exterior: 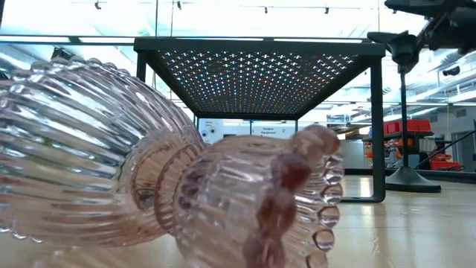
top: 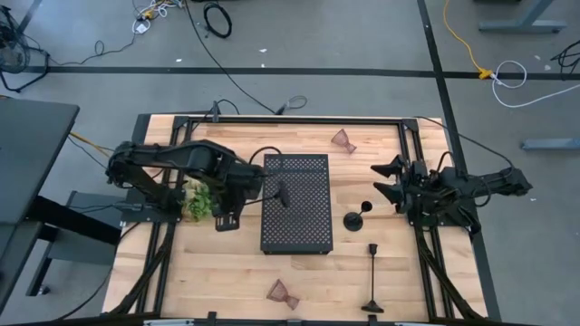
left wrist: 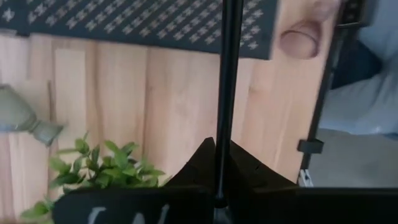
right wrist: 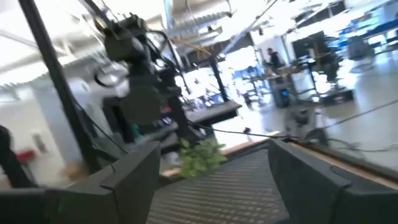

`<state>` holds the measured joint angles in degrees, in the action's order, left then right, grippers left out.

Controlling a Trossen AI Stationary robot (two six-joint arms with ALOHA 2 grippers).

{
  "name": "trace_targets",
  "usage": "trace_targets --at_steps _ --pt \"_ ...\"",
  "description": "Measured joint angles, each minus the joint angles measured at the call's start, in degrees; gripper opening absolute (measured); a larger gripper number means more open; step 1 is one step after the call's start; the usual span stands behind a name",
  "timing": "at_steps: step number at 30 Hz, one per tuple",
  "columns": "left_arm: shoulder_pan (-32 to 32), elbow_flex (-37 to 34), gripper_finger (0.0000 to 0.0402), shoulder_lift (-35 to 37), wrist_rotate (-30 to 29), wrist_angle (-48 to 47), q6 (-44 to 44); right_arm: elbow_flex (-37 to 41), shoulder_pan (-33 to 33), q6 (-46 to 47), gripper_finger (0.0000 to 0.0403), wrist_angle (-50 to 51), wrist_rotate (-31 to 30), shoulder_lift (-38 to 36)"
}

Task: Pick & Place candle stick holders
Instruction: Put the left black candle holder on the shelf

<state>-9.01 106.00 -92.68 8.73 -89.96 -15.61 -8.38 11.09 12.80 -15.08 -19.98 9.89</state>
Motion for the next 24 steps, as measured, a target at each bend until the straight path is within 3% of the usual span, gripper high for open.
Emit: trace_targets --at_steps 7,13,18,24 --pt "3.14 3.61 0.0012 -2.75 2.86 -0.11 1.74 -14.14 -0.02 -5.81 0.0258 10.06 -1.77 11.00" --pt "5.75 6.61 0.0012 -7.03 7.21 -0.02 4.97 -26.43 0.00 -12.26 0.0240 12.65 1.20 24.80" --pt "7.56 9.72 0.0011 -9.69 9.49 -0.11 6.42 -34.98 -0.02 -14.07 0.0229 17.03 -3.48 36.80" --pt "10.51 11.43 0.0015 -9.81 14.19 -0.11 5.86 -42.19 0.54 -17.85 0.0217 20.08 -0.22 48.51"
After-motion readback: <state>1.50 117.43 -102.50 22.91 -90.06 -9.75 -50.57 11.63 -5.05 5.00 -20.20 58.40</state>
